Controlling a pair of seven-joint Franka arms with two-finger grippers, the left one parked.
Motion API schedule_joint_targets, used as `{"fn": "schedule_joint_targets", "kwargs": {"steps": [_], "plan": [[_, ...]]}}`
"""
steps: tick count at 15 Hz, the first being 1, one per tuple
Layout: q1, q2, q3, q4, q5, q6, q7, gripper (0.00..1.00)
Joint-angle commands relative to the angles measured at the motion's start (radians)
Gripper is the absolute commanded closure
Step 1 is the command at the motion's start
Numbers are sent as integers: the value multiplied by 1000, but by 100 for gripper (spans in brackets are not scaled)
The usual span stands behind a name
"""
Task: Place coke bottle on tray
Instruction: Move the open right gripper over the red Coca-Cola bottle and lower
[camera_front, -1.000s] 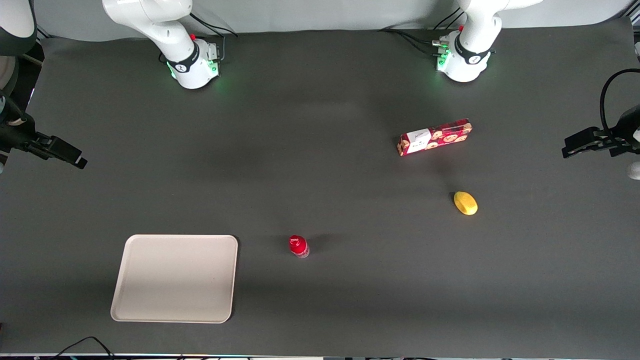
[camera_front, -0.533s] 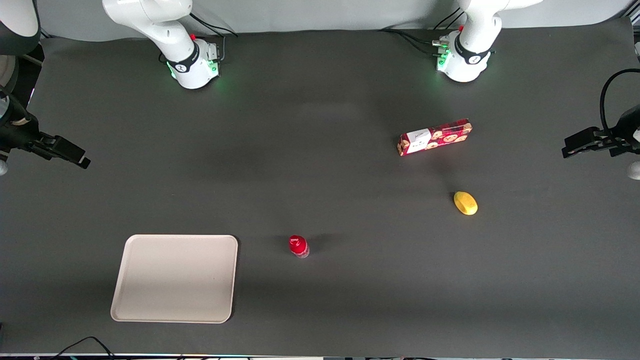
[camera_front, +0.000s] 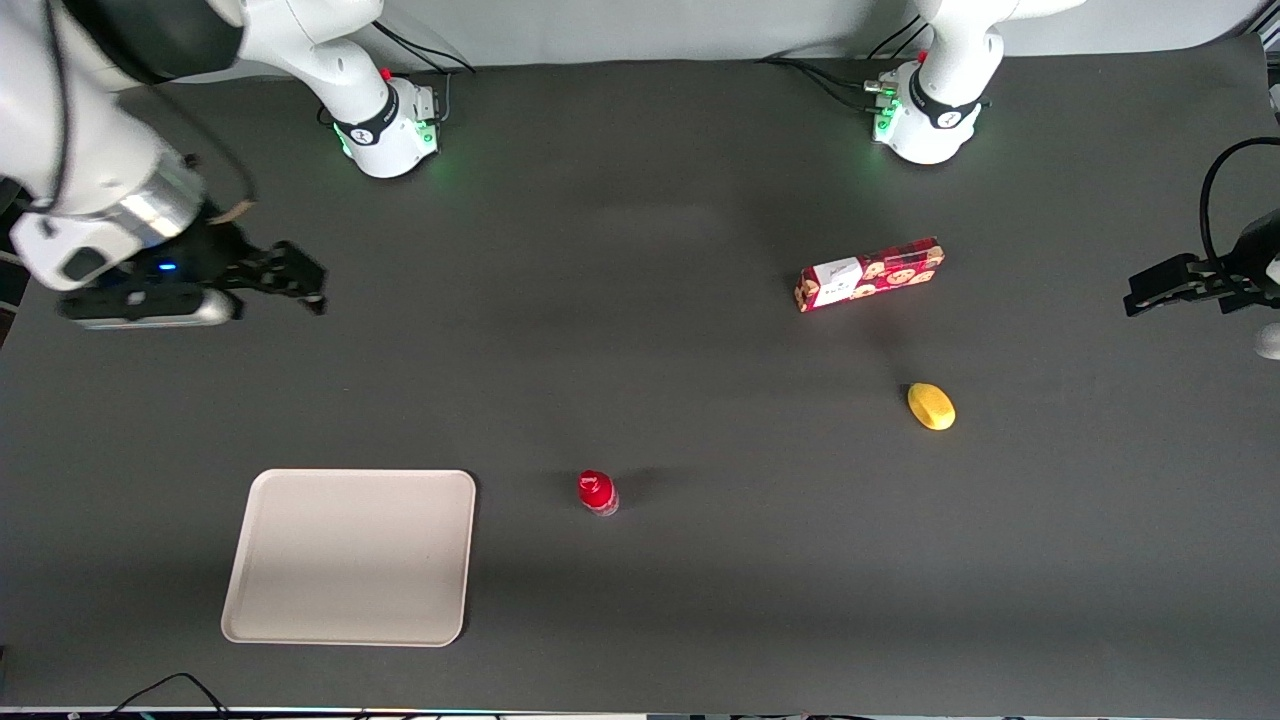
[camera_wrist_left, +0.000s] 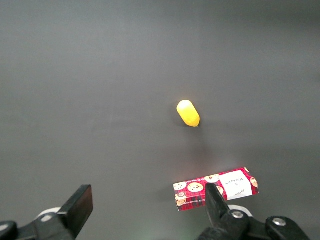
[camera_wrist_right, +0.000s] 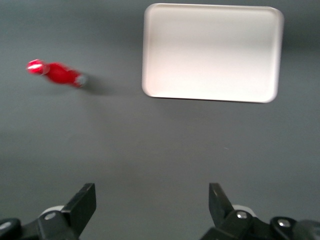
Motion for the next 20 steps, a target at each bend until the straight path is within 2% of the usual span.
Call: {"fn": "schedule_joint_targets", "kwargs": {"steps": [1,3,5,11,15,20], "plan": [[191,110,-39,114,14,-6,0,0],[264,172,-61,178,84,-5,14,0],[288,228,-72,238,129,-2,14,0],[296,498,-70,448,131,93,19,0],[302,627,-72,452,131,251,78,0],[300,707,-70,456,132,353,85,0]]}}
